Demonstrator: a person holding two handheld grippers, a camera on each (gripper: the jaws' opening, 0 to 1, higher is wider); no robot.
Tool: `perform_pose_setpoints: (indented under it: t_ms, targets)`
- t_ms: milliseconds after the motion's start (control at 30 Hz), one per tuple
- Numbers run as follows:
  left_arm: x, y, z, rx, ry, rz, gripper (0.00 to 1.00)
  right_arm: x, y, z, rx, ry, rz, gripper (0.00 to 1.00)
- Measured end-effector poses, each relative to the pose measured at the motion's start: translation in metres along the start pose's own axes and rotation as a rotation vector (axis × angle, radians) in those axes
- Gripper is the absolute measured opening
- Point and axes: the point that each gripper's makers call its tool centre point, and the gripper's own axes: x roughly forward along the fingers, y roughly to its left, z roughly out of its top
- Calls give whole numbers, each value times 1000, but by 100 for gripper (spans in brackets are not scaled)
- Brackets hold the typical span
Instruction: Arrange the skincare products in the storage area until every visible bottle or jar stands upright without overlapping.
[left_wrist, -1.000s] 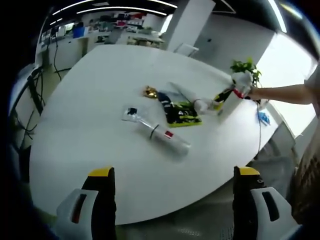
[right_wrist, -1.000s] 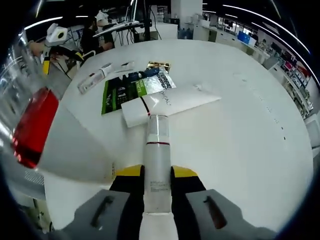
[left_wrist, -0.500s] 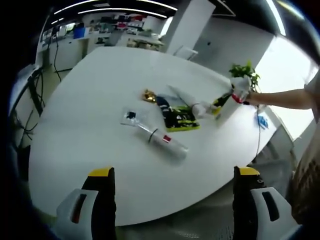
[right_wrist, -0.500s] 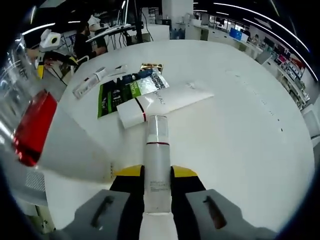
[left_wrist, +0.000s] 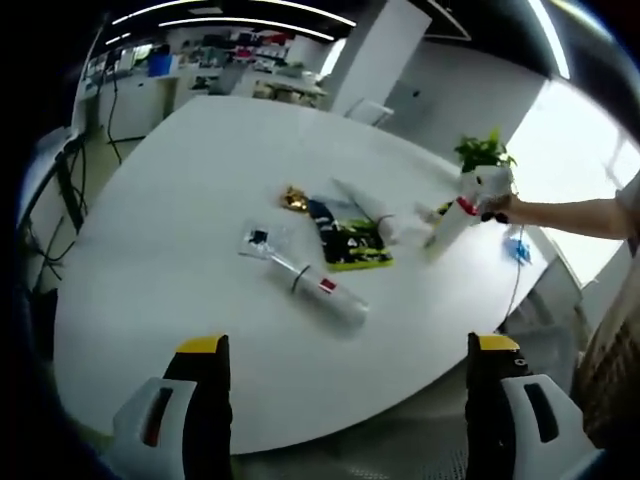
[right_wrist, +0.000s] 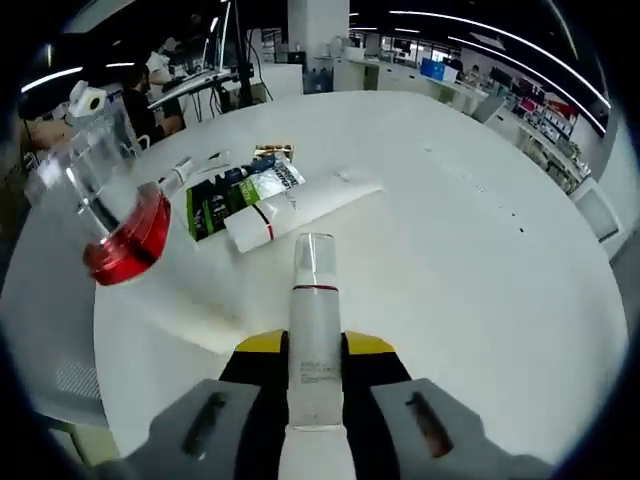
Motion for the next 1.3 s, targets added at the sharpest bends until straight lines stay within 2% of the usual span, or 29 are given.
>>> perform_pose_setpoints:
  t_ms: [167,467,533,633,733,867,1067,1300]
  targets:
    - [1,-7,4,15,-2,-24,97,-27,-4,-6,117,-72,-72,19]
    - [-4,-20,14,39,-32,-61,97,-68,6,-11,299,-200,-161,19]
    - [-5,-23,16,55,-34,-71,97,-78,8,-9,347,-251,-187,19]
    - [-7,-28,18,80,-29,-87,97,-96,15,-2,447,-367,-218,19]
    - [-10,-32,21,98,-31,-97,97,-109,23,1,505,-439,-234,19]
    - [-12,-34,26,102,-47,-106,97,-127,35,8,584,-540,-238,19]
    - [-12,-43,29,122,-45,-136,97,-147,52,25,624,-647,-244,19]
    - [-16,-69,49,50,-95,-235,97,-165,77,52,646,-790,-187,19]
